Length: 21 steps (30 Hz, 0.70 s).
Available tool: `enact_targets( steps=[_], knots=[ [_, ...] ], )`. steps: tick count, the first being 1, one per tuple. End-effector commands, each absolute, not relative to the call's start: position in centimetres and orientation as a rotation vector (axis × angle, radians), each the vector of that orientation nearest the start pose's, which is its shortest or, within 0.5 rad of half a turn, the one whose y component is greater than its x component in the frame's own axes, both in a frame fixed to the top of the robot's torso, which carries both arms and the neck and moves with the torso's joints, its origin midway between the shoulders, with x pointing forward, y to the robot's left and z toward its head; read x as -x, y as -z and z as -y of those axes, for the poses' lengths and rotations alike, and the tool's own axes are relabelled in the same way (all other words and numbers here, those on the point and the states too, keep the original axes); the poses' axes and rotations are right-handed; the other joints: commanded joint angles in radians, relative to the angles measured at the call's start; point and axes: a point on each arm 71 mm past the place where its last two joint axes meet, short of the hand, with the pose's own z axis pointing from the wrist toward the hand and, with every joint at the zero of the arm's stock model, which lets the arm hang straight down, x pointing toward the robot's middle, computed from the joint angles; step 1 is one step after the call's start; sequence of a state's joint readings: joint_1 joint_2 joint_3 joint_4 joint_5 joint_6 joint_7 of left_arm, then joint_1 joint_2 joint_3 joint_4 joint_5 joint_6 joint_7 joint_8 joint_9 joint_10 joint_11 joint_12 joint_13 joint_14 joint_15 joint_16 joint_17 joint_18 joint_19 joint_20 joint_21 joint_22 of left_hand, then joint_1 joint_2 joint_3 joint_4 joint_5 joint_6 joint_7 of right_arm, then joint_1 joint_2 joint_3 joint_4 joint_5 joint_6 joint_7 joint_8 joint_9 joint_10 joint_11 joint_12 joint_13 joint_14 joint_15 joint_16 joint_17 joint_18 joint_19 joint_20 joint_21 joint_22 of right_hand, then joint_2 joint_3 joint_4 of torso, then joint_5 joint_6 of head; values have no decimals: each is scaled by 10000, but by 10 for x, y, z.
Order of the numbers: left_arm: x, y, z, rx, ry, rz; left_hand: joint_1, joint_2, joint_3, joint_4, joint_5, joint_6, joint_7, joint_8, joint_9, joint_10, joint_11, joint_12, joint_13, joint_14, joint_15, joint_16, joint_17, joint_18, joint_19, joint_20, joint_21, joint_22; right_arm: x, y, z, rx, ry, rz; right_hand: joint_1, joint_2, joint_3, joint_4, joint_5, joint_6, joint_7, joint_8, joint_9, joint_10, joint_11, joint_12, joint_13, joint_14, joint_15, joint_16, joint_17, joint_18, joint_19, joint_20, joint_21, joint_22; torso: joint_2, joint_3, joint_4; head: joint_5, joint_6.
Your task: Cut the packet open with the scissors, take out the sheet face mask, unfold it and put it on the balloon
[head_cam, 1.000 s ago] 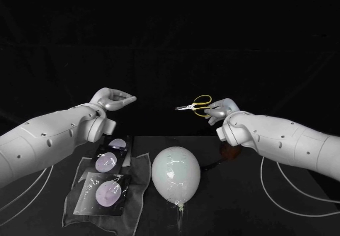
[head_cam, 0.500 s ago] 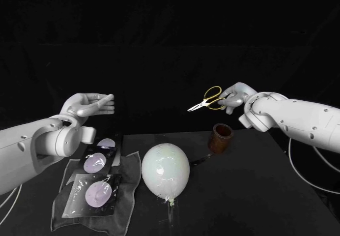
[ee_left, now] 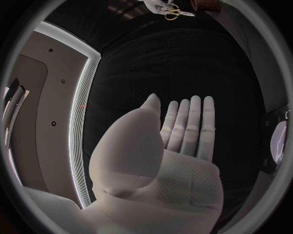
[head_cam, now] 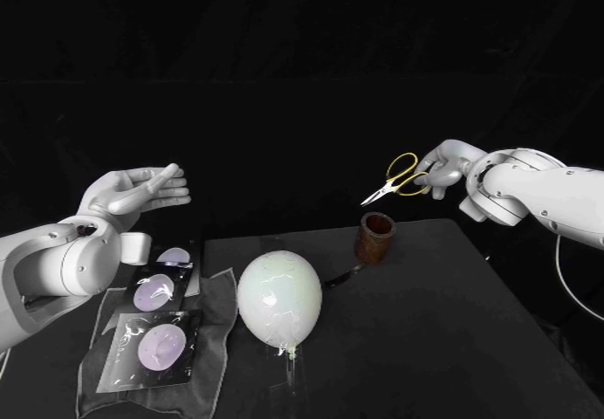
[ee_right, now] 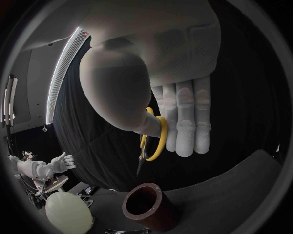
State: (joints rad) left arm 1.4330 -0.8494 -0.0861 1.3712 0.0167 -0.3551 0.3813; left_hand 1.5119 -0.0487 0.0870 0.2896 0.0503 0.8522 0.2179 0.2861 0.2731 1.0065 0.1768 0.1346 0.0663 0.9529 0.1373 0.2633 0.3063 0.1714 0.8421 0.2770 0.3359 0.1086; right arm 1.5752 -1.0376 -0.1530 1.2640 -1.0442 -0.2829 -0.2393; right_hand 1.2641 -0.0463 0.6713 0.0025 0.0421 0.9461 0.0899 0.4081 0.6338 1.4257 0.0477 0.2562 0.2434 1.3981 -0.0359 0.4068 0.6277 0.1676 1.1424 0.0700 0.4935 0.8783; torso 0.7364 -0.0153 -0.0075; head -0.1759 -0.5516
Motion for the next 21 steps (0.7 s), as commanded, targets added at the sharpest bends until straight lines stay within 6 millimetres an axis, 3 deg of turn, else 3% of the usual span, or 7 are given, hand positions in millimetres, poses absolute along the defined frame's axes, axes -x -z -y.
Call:
enact_targets(
  steps=[1,6,13,21],
  knots=[
    [-541,82,-264,10157,14651,-11904,-3,64,32,11,-17,94,97,4,-7,39,-2,34,-9,43,-2,66,12,135,49,-14,58,-9,-534,42,409,-4238,-2480,-15165,57,54,12,67,62,68,-8,37,856,739,-360,-16,22,-55,-30,16,12,102,-54,-13,62,13,-29,35,-44,-67,51],
    [-540,83,-263,10209,14664,-11989,16,82,41,3,-17,104,96,1,-14,43,-3,29,-11,46,-4,66,12,134,58,-17,56,-13,-528,38,413,-4132,-2308,-15075,80,17,34,92,62,102,-28,44,868,779,-379,-2,57,-18,-48,44,59,113,-54,-19,100,57,-10,14,-5,-114,91],
    [-540,84,-266,10265,14605,-12013,40,97,51,-3,-17,115,97,-3,-21,47,-3,22,-12,48,-4,64,12,133,67,-20,52,-17,-516,39,420,-4082,-2009,-15761,70,-11,40,134,62,129,-38,51,877,800,-388,10,83,-7,-54,58,91,115,-60,-20,122,85,-13,-3,-18,-143,128],
    [-540,87,-266,10316,14562,-12044,41,97,51,-3,-17,116,98,-4,-23,48,-3,21,-12,48,-4,64,12,132,68,-20,52,-18,-509,39,422,-3573,-1488,-16070,71,-27,47,152,62,141,-44,53,880,806,-393,16,97,-2,-58,64,107,117,-64,-21,131,98,-34,4,4,-213,112]
  ],
)
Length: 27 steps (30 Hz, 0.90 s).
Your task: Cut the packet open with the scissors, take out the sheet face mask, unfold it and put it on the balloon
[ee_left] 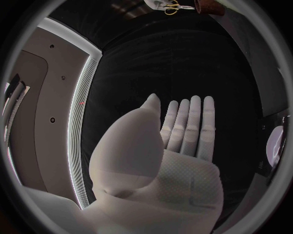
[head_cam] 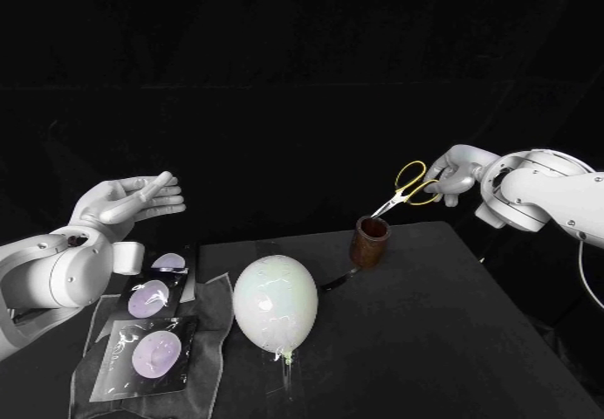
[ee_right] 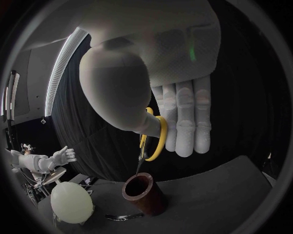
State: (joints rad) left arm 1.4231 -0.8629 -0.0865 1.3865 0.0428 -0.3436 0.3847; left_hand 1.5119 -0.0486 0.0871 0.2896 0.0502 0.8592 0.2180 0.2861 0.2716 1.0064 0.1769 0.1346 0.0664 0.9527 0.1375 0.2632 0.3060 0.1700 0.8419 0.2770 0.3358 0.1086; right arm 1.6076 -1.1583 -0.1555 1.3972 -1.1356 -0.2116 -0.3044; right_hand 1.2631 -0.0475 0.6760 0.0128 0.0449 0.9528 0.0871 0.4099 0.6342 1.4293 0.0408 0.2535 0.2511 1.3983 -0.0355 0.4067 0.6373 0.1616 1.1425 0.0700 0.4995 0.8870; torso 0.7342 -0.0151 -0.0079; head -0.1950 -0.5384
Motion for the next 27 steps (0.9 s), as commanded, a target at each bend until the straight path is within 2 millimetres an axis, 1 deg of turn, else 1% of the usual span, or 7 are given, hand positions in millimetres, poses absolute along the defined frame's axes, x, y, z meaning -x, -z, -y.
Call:
enact_targets(
  steps=[1,18,22,23,24,25,27],
  knots=[
    [-540,87,-266,10323,14564,-12060,41,98,49,-1,-17,50,101,-4,-10,51,-3,20,-13,51,-6,64,15,146,72,-21,51,-19,-509,38,421,-3410,-1397,-16078,88,-28,7,54,34,80,-22,36,879,773,-329,47,29,-1,-64,69,22,179,-67,-22,78,20,-7,1,9,-12,-16],
    [-539,92,-265,10385,14594,-12189,73,103,55,-10,-16,52,119,-19,-25,43,8,2,-17,42,-1,55,13,142,79,-23,41,-28,-515,39,389,-1415,-353,-15473,200,-152,222,88,35,106,-20,15,884,728,-322,18,88,-65,-63,42,95,188,-116,-40,123,108,1,-7,21,-36,-13],
    [-538,92,-264,10387,14620,-12220,73,103,55,-10,-16,52,119,-19,-25,43,8,2,-17,42,-1,55,13,142,79,-23,41,-28,-516,42,378,-1048,-374,-15208,43,-857,261,173,10,-72,94,-83,898,93,-175,-434,-33,-541,114,-296,55,103,-423,69,10,149,-1,5,28,-32,-19],
    [-538,92,-264,10390,14625,-12229,73,103,55,-10,-16,52,119,-19,-25,43,8,2,-17,42,-1,55,13,142,79,-23,41,-28,-517,44,375,-961,-453,-15171,43,-857,261,173,10,-72,94,-83,898,93,-175,-434,-33,-541,114,-296,55,103,-423,69,10,149,0,5,26,-21,-26],
    [-538,92,-265,10393,14626,-12235,73,103,55,-10,-16,52,119,-19,-25,43,8,2,-17,42,-1,55,13,142,79,-23,41,-28,-517,45,371,-899,-550,-15160,-56,-979,288,312,63,-165,160,-160,868,-167,-104,-606,-98,-776,205,-453,17,68,-604,130,-117,102,0,5,24,-5,-29],
    [-538,92,-265,10396,14626,-12238,73,103,55,-10,-16,52,119,-19,-25,43,8,2,-17,42,-1,55,13,142,79,-23,41,-28,-517,47,369,-869,-630,-15175,-300,-1409,249,489,106,-544,376,-429,751,-804,109,-983,-259,-1288,405,-758,-79,-9,-932,236,-359,-4,1,4,22,6,-31],
    [-537,92,-265,10402,14621,-12241,86,106,59,-13,-16,54,122,-24,-30,42,11,-3,-18,40,1,53,12,142,81,-24,38,-32,-518,50,363,-826,-794,-15278,-348,-1669,355,717,36,-797,548,-704,613,-1145,301,-1234,-406,-1671,599,-1039,-168,-59,-1306,382,-740,-212,0,4,21,9,-43]
  ],
)
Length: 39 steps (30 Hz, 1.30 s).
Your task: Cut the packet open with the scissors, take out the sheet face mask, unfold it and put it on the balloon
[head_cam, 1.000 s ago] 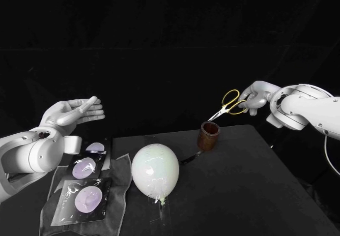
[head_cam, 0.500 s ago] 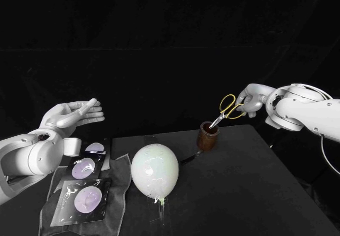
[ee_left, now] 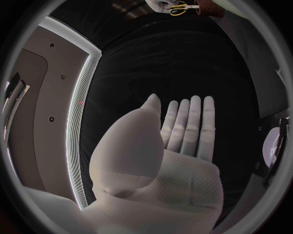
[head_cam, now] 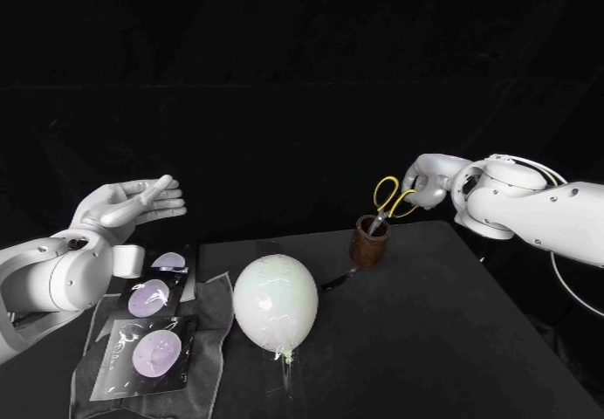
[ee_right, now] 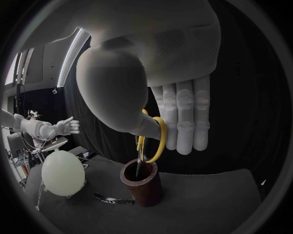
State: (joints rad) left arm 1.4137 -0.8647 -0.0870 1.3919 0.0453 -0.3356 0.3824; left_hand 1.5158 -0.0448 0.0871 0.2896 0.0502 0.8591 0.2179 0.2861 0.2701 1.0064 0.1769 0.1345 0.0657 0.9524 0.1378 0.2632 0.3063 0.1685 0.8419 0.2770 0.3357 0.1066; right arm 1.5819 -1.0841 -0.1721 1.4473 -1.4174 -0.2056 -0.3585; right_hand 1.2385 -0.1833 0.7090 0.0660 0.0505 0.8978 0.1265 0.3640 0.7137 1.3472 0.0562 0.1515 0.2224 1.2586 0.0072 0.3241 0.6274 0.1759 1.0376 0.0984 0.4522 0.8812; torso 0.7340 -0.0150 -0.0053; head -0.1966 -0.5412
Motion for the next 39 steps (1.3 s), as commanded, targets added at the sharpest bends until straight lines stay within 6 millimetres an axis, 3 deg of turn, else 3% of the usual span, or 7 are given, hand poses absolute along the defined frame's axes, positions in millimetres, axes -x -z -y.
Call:
enact_targets(
  steps=[1,9,15,17,21,33,39],
  knots=[
    [-537,92,-265,10406,14617,-12243,48,68,59,-13,-16,55,123,-23,-15,43,11,-2,-11,43,-2,53,9,157,81,-24,39,-12,-518,52,362,-806,-853,-15344,-106,-322,22,189,-22,-250,158,-250,-184,-331,151,-219,-123,-278,175,-216,-71,-202,-261,101,-272,-158,-1,1,-5,17,-27],
    [-537,94,-266,10446,14648,-12350,79,64,62,-18,-16,48,135,-41,-31,29,21,-22,-15,29,7,42,6,154,82,-24,26,-22,-516,67,353,-578,-988,-16354,-481,-953,-907,1033,0,-577,434,-681,-350,-1020,514,-666,-524,-1016,563,-782,-327,-185,-622,507,-1246,-893,-11,-1,-10,-5,-76],
    [-536,96,-266,10468,14669,-12407,81,64,62,-18,-16,48,135,-42,-32,28,22,-23,-15,28,7,41,6,154,82,-24,26,-22,-515,70,353,-519,-927,-16522,566,-500,-3540,1940,62,-1064,698,-1055,-430,-2166,886,-778,-1170,-1993,970,-1372,-918,-51,-770,1016,-2511,-2021,-22,1,-17,-19,-68],
    [-536,97,-266,10476,14667,-12430,95,62,64,-20,-16,44,139,-50,-39,21,26,-32,-17,20,11,35,4,153,81,-24,20,-27,-513,71,353,-530,-1002,-16572,1335,61,-5703,2267,153,-1215,769,-1114,-420,-2554,977,-527,-1479,-2220,1089,-1473,-1378,62,-671,1218,-3094,-2647,-16,8,-19,-9,-55],
    [-536,100,-268,10518,14625,-12461,95,62,64,-20,-16,44,139,-50,-39,21,26,-32,-17,20,11,35,4,153,81,-24,20,-27,-511,72,352,-573,-1182,-16614,1398,-63,-6828,2303,355,-1643,825,-1284,-454,-3159,1176,-561,-1586,-2858,1303,-1787,-1830,-6,-919,1393,-3604,-3118,-19,9,-23,-43,-59],
    [-535,111,-273,10316,14816,-12656,365,-116,15,-43,-18,-17,181,-191,-167,-81,93,-177,-15,-195,89,-114,-41,29,-391,93,-372,-240,-497,58,362,-1278,-2450,-16042,1986,67,-6952,2297,966,-1537,709,-1307,-753,-3498,1279,-187,-1551,-3457,1520,-2000,-2674,28,-1737,1685,-3914,-4225,-28,-3,4,-2,-69],
    [-534,113,-276,9451,14991,-12967,616,-371,-76,-77,-16,-19,22,-274,-263,366,-40,-100,19,-470,88,-353,-119,-187,-918,117,-785,-369,-484,31,364,-2169,-4521,-14451,1951,47,-7257,2295,599,-1277,757,-1544,-1084,-3496,1294,-112,-1582,-3348,1544,-1917,-3037,59,-2070,1764,-3902,-4792,-73,-8,5,42,-110]
  ],
)
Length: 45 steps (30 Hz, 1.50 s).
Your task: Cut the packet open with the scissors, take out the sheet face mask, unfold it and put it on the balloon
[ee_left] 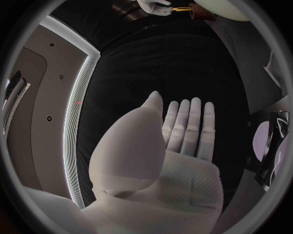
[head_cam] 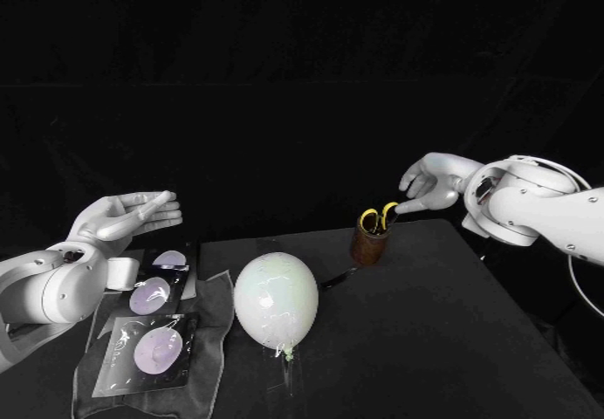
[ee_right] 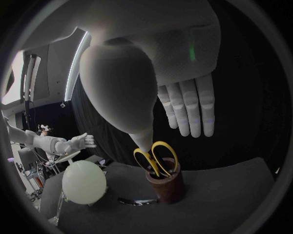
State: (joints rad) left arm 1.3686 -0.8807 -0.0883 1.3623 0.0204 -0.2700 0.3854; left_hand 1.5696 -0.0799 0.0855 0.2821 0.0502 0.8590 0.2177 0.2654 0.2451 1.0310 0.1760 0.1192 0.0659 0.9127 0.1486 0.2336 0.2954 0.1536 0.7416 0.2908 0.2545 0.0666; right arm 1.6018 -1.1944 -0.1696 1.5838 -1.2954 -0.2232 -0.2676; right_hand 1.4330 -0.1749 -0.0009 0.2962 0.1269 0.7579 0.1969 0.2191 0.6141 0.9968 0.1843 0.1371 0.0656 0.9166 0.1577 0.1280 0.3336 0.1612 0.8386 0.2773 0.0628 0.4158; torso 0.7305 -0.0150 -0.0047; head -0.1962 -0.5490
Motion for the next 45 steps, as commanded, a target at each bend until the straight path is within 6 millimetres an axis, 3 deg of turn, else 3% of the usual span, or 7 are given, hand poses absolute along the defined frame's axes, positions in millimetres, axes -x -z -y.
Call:
enact_targets(
  steps=[1,6,10,19,30,38,45],
  knots=[
    [-534,114,-276,9330,15015,-13025,214,-105,-76,-15,1,38,-23,-76,-42,308,-80,24,-1,9,-59,-70,-10,175,543,-57,247,124,-482,25,365,-2335,-4937,-14015,0,-17,-200,-2,-221,161,50,-119,-123,21,10,29,-14,83,36,42,-137,207,-81,-22,-7,-188,-59,-21,-6,109,-53],
    [-528,117,-277,8825,14955,-13208,503,-182,-70,-12,-8,129,-56,-122,-117,487,-133,-208,-21,484,-176,33,52,325,1640,-330,727,283,-469,9,359,-2581,-6746,-12520,905,870,337,-134,-276,1065,42,-335,-784,878,-265,-151,-24,975,-227,312,-392,238,198,-179,16,-738,-161,-40,87,576,-161],
    [-522,119,-281,8561,14748,-13317,830,-217,4,-111,-8,122,-82,-184,-172,549,-200,-347,-18,1404,-418,477,270,330,2669,-822,1291,510,-462,7,340,-1930,-7764,-12303,1690,1123,923,-139,-375,1564,-25,-522,-1240,1277,-363,-374,-39,1704,-460,504,-432,236,827,-392,185,-917,-251,-37,141,941,-292],
    [-498,126,-303,8284,14303,-14240,1253,-367,197,-388,-4,441,-75,-259,-290,909,-322,-455,-17,2351,-772,1333,827,222,3312,-1417,2662,1266,-444,40,253,492,-9533,-13227,2521,811,2128,-217,-198,2607,-249,-552,-1707,2556,-797,-436,21,3020,-953,870,-322,256,1941,-871,611,-921,-408,-90,267,2026,-884],
    [-471,151,-325,6935,12537,-16099,826,-650,-12,-20,-16,412,-3,-380,-386,804,-189,-540,-10,1229,-442,1268,976,21,2136,-1141,2451,1246,-442,102,185,1561,-9878,-14561,1673,237,2463,-180,-106,3232,-690,-647,-2157,3818,-1398,-646,148,5473,-1791,4090,1840,187,3941,-1908,2850,618,-627,-183,537,3249,-1403],
    [-460,167,-338,5498,10620,-16786,627,-760,-339,45,-17,373,77,-411,-410,673,-88,-516,6,585,-268,1291,1045,-34,1627,-921,2177,1120,-444,120,170,1431,-9821,-14672,1268,-94,3067,-170,-147,2949,-588,-807,-2341,3487,-1281,-721,109,5239,-1776,7796,4579,133,4057,-1955,4086,1795,-658,-224,594,3835,-1593],
    [-455,180,-338,4246,9291,-17347,396,-706,-970,59,-17,602,-138,-277,-375,850,-197,-477,4,-99,-201,934,843,-163,487,-427,1237,624,-445,125,165,1590,-9701,-14410,1109,-230,3417,-175,-216,2759,-502,-875,-2390,3200,-1166,-747,68,5458,-1701,9757,6269,-42,4359,-1940,5798,3397,-646,-190,566,4128,-1686]
  ],
)
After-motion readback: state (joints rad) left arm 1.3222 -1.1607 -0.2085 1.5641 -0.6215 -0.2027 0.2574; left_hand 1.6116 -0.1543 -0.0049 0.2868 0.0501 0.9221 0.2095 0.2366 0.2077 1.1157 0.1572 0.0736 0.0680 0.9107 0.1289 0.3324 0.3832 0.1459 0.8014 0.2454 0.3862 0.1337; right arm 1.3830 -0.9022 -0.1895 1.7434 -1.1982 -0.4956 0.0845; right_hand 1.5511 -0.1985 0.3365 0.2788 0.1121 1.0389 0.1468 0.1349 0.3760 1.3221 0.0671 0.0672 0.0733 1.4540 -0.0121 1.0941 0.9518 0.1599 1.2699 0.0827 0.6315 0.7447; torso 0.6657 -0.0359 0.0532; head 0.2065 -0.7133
